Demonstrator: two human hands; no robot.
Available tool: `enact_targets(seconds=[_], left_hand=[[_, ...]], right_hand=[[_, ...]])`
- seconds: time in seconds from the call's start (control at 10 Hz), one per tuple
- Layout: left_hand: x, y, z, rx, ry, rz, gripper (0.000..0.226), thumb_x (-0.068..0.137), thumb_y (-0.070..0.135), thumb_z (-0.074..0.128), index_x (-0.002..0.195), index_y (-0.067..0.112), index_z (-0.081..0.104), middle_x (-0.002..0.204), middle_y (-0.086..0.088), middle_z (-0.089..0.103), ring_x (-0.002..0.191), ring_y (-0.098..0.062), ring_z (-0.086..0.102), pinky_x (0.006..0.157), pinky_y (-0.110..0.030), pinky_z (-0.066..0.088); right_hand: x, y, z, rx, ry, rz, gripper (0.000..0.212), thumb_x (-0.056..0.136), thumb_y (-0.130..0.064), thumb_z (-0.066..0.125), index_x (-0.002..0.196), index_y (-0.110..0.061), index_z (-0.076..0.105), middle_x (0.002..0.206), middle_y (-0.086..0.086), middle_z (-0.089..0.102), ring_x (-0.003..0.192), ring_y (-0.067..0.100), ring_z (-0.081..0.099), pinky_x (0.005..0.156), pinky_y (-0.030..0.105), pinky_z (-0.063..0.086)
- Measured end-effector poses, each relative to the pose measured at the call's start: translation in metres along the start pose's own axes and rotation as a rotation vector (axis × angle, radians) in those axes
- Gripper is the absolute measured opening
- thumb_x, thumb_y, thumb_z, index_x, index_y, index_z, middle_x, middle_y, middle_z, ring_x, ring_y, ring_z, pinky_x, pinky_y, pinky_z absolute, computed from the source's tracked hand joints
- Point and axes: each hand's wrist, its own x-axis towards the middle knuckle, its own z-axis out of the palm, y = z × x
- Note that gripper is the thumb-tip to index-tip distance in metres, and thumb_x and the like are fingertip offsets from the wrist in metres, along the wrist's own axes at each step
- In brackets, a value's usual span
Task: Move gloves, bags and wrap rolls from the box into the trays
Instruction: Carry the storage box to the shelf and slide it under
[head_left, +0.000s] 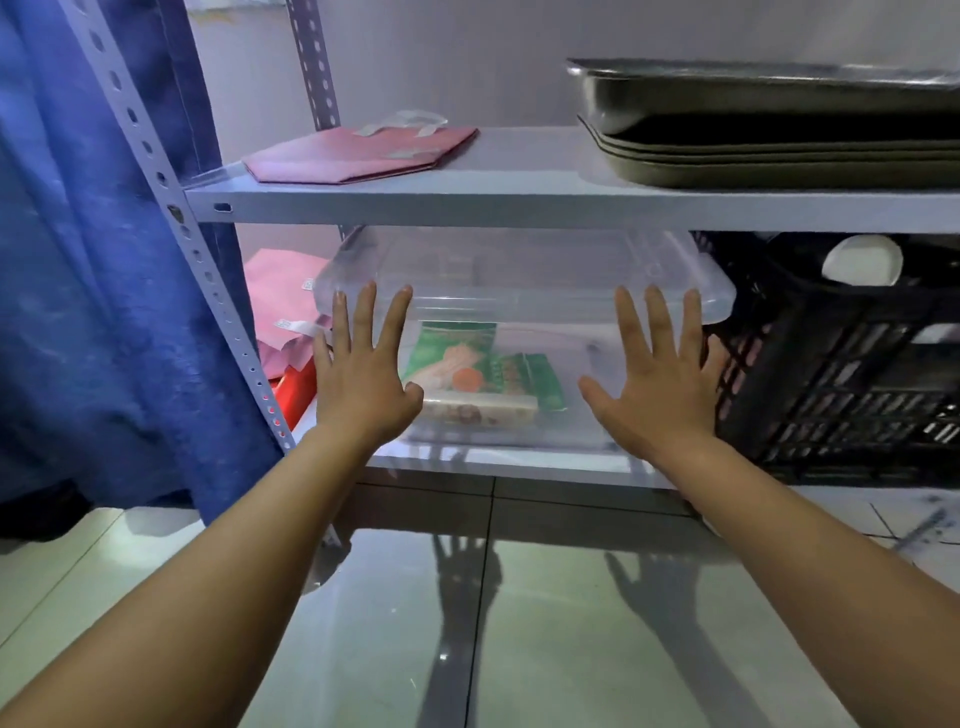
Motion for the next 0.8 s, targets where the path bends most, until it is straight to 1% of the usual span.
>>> enact_targets(seconds=[0.1,0.2,0.3,0.5,0.6,0.7,0.8], left_hand=[[0.002,-0.002,0.005,-0.020,0.028,0.007,0.107,0.077,0.034,0.068,0.155,0.041,-0.006,0.167,-0.004,-0.010,0.151,-0.033,-0.015,0.118,-0.060,0.005],[0.004,-0.004,0.011,-0.030,0.043,0.013,0.108,0.076,0.039,0.068,0.154,0.042,-0.007,0.166,-0.002,-0.011,0.151,-0.032,-0.015,0.117,-0.062,0.008],[0.009,-0.006,0.009,-0.047,0.034,0.021,0.107,0.077,0.041,0.068,0.155,0.042,-0.006,0.166,-0.001,-0.012,0.151,-0.031,-0.015,0.116,-0.064,0.009],[0.009,-0.005,0.015,-0.092,0.071,0.028,0.103,0.078,0.039,0.067,0.155,0.040,-0.003,0.167,-0.001,-0.011,0.151,-0.032,-0.015,0.117,-0.062,0.013],[0.005,-0.004,0.012,-0.089,0.028,0.029,0.105,0.077,0.041,0.065,0.155,0.039,-0.005,0.167,-0.004,-0.010,0.151,-0.034,-0.015,0.117,-0.061,0.018],[0.007,-0.004,-0.028,-0.070,-0.222,0.009,0.107,0.080,0.049,0.061,0.152,0.044,-0.018,0.164,-0.001,-0.023,0.150,-0.031,-0.020,0.120,-0.058,0.003],[0.005,-0.006,-0.081,-0.107,-0.442,-0.090,0.100,0.084,0.055,0.058,0.152,0.046,-0.014,0.164,0.000,-0.022,0.152,-0.030,-0.014,0.121,-0.056,0.000]], right_hand=[[0.000,-0.004,0.004,0.006,0.017,0.016,0.093,0.086,-0.065,0.046,0.154,-0.036,-0.011,0.166,-0.001,-0.009,0.150,0.033,-0.014,0.114,0.067,0.012],[0.001,-0.009,0.008,0.010,0.018,0.044,0.094,0.087,-0.063,0.048,0.154,-0.035,-0.012,0.165,-0.002,-0.013,0.150,0.032,-0.016,0.115,0.066,0.010],[0.004,-0.009,0.009,0.020,0.010,0.042,0.094,0.087,-0.061,0.050,0.154,-0.035,-0.011,0.165,-0.002,-0.013,0.149,0.032,-0.018,0.115,0.067,0.010],[0.005,-0.006,0.012,0.044,0.033,0.043,0.094,0.086,-0.053,0.055,0.154,-0.036,-0.008,0.165,-0.003,-0.010,0.150,0.032,-0.015,0.113,0.068,0.013],[0.000,-0.006,0.008,0.038,0.000,0.046,0.099,0.083,-0.050,0.059,0.154,-0.037,-0.009,0.165,-0.004,-0.009,0.150,0.033,-0.014,0.112,0.068,0.015],[0.007,-0.011,-0.026,-0.025,-0.266,0.087,0.102,0.084,-0.059,0.052,0.146,-0.044,-0.027,0.162,-0.010,-0.025,0.148,0.027,-0.025,0.115,0.064,0.008],[0.006,-0.011,-0.081,-0.163,-0.624,0.074,0.096,0.084,-0.067,0.046,0.145,-0.049,-0.025,0.161,-0.008,-0.028,0.147,0.027,-0.027,0.116,0.063,-0.003]])
